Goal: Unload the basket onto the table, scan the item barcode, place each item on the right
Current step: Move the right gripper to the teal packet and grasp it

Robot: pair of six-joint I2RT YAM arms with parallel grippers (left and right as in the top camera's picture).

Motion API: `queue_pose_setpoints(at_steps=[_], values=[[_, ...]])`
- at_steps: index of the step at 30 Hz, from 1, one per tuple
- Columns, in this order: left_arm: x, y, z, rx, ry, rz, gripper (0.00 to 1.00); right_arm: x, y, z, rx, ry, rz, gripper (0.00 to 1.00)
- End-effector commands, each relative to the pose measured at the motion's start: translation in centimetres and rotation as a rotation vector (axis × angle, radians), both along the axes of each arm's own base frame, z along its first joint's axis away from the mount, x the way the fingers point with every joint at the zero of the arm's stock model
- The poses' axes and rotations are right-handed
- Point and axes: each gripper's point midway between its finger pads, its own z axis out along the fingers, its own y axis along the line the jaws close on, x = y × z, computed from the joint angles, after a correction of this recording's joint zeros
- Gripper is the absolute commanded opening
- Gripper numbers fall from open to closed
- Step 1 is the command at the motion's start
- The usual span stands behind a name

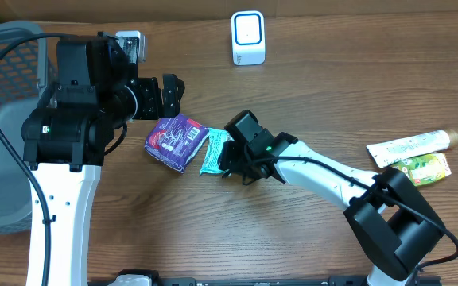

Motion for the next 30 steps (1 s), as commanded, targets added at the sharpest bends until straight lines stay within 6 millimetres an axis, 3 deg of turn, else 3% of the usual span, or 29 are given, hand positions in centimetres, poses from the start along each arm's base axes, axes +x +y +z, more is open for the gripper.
queue_pose_setpoints(at_steps=[1, 13, 30], values=[[0.2, 0.2, 0.4, -0.006, -0.01, 0.018, 0.99, 0.3, -0.2, 0.3, -0.031, -0.048, -0.055, 0.51], [0.2, 0.2, 0.4, -0.006, -0.01, 0.018, 1.0, 0.2, -0.6, -0.6, -0.041, -0.053, -0.136, 0.51], [0.2, 0.2, 0.4, -0.006, -0.01, 0.018, 1.0, -0.2, 1.6, -1.4, -0.012, -0.1, -0.102, 0.46]])
